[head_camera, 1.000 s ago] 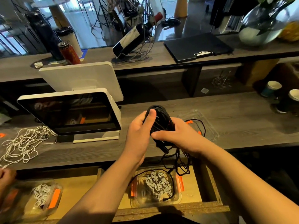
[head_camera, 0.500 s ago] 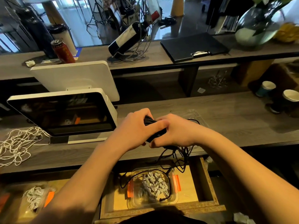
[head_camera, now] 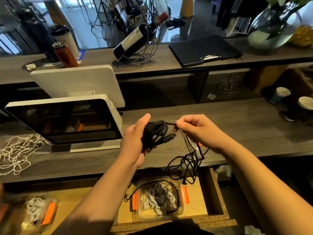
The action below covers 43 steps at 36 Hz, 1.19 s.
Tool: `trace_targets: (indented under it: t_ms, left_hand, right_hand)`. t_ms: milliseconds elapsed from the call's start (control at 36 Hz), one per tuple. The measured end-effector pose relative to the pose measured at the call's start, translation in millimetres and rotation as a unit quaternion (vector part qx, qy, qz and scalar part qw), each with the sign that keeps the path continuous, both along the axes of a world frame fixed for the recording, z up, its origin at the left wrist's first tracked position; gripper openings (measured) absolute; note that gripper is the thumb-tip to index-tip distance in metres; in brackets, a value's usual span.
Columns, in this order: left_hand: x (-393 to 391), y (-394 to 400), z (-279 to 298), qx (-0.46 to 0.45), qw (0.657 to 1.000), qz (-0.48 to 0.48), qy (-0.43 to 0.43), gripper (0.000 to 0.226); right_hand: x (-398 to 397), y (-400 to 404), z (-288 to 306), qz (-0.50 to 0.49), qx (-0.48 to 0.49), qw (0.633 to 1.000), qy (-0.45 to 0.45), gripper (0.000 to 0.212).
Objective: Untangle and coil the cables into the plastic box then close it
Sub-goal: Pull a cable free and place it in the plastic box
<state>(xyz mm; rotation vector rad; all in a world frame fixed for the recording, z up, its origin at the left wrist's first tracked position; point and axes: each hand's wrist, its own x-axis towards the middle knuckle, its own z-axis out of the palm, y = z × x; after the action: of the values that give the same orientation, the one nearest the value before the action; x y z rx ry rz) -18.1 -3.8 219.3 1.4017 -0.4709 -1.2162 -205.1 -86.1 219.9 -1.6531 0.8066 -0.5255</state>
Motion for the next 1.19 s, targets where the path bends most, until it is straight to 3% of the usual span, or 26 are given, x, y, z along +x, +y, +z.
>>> trace_targets:
  t_ms: [56,111,222,361,500,611,750,944,1083,1194]
  left_hand:
    - [-4,-3,3,-0.007,0.997,0.017,0.074,0.028]
    - [-5,-9,4,-0.028,0.995,0.043,0.083,0.03]
    - [-5,-25,3,-0.045,0.991,0.118,-0.035,0.032]
    - [-1,-41,-12,-0.1,0.948,0.179,-0.242,0.041]
    - [-5,-48,-23,-0.132,0.901,0.163,-0.379,0.029]
    - [-1,-51,-32,-0.146,0.859,0.133,-0.473,0.022]
    - [9,-51,-38,-0.1,0.814,0.012,-0.571,0.023]
    - [13,-55,-30,-0.064,0.86,-0.109,-0.494,0.033]
    - [11,-51,-12,-0.081,0.929,-0.139,-0.332,0.063]
    - [15,-50,-5,-0.053,0.956,-0.195,-0.213,0.046]
  right_hand:
    - [7,8,-14,-0.032,0.033,0.999,-0.004,0.031]
    - [15,19,-27,-0.049,0.052,0.997,0.002,0.034]
    - [29,40,-41,-0.055,0.034,0.998,0.012,0.036]
    - [39,57,-32,-0.031,-0.065,0.995,0.073,0.027]
    - [45,58,-17,0.006,-0.155,0.977,0.149,0.023]
    - [40,52,-7,-0.012,-0.182,0.975,0.13,0.022]
    - [29,26,7,-0.018,-0.226,0.968,0.109,0.007]
    - [30,-21,8,-0.047,-0.254,0.962,0.088,0.015]
    - [39,-43,-6,-0.07,-0.214,0.973,0.052,0.025]
    - [46,-47,-15,-0.043,-0.174,0.984,0.021,0.027]
